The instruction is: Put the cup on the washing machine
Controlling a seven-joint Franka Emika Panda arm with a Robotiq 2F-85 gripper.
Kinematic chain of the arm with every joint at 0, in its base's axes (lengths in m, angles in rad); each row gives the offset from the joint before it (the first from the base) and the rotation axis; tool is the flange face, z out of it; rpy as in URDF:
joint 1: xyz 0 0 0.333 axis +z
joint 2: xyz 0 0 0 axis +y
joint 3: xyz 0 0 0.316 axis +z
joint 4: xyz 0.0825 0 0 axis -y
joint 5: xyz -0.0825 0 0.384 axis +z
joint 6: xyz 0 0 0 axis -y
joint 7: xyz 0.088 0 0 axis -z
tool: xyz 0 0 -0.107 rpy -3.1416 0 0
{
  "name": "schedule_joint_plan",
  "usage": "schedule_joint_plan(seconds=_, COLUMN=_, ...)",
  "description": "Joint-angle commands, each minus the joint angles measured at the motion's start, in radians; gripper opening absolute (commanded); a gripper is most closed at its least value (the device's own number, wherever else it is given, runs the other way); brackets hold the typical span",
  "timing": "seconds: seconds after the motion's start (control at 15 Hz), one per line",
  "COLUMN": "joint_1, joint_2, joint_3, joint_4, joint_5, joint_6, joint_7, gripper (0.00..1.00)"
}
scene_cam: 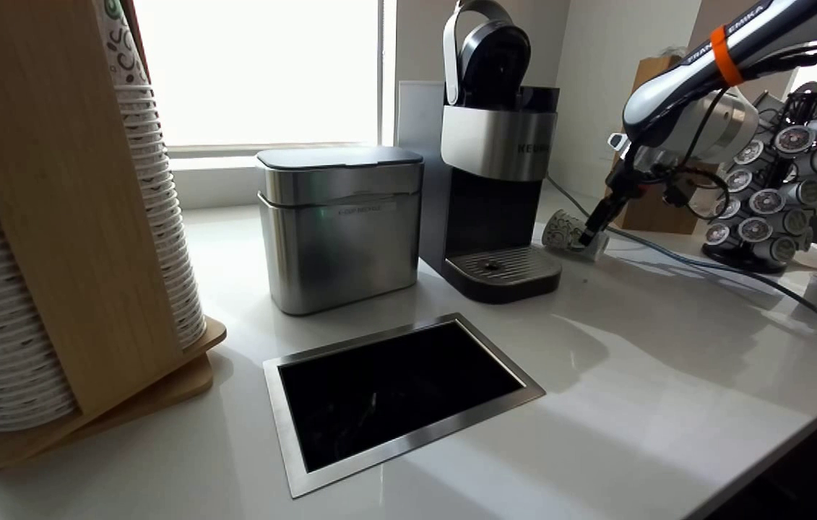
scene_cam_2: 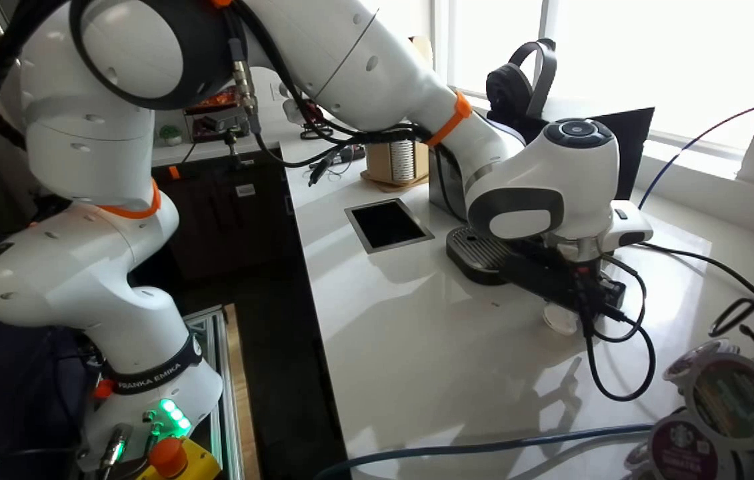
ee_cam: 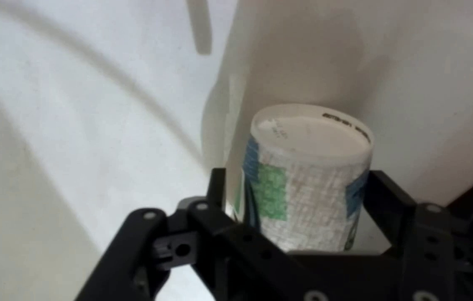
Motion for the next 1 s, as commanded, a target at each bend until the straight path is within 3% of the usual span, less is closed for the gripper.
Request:
schedule_joint_plan(seconds=0.0, joint_1=0.058, joint_2=0.036, joint_3=-0.046, joint_4=0.041, joint_5=0.046, joint_6=-0.007, joint_7=-0.026, gripper=0.53)
schedule_joint_plan(seconds=0.13, joint_1=0.076, joint_2=0.038, joint_3=-0.064, joint_4=0.047, joint_5=0.057, joint_6=-0.003, joint_7=-0.015, gripper=0.40)
schedule_joint_plan(seconds=0.27, joint_1=0.093, joint_2=0.015, joint_3=-0.079, joint_4=0.023, joint_5=0.072, joint_6=0.020, joint_7=-0.001, gripper=0.37)
schedule_joint_plan(seconds=0.4, joint_1=0.103, joint_2=-0.048, joint_3=-0.075, joint_4=-0.062, joint_5=0.106, joint_6=0.119, joint_7=-0.007, gripper=0.29)
schedule_joint_plan(seconds=0.53, joint_1=0.080, joint_2=-0.111, joint_3=-0.023, joint_4=-0.178, joint_5=0.187, joint_6=0.264, joint_7=-0.032, gripper=0.27)
schedule_joint_plan(seconds=0.67, joint_1=0.023, joint_2=-0.165, joint_3=0.075, joint_4=-0.287, joint_5=0.314, joint_6=0.397, joint_7=-0.057, gripper=0.25)
schedule_joint_plan(seconds=0.93, joint_1=-0.149, joint_2=-0.226, joint_3=0.405, joint_4=-0.437, joint_5=0.640, joint_6=0.706, joint_7=-0.142, gripper=0.24)
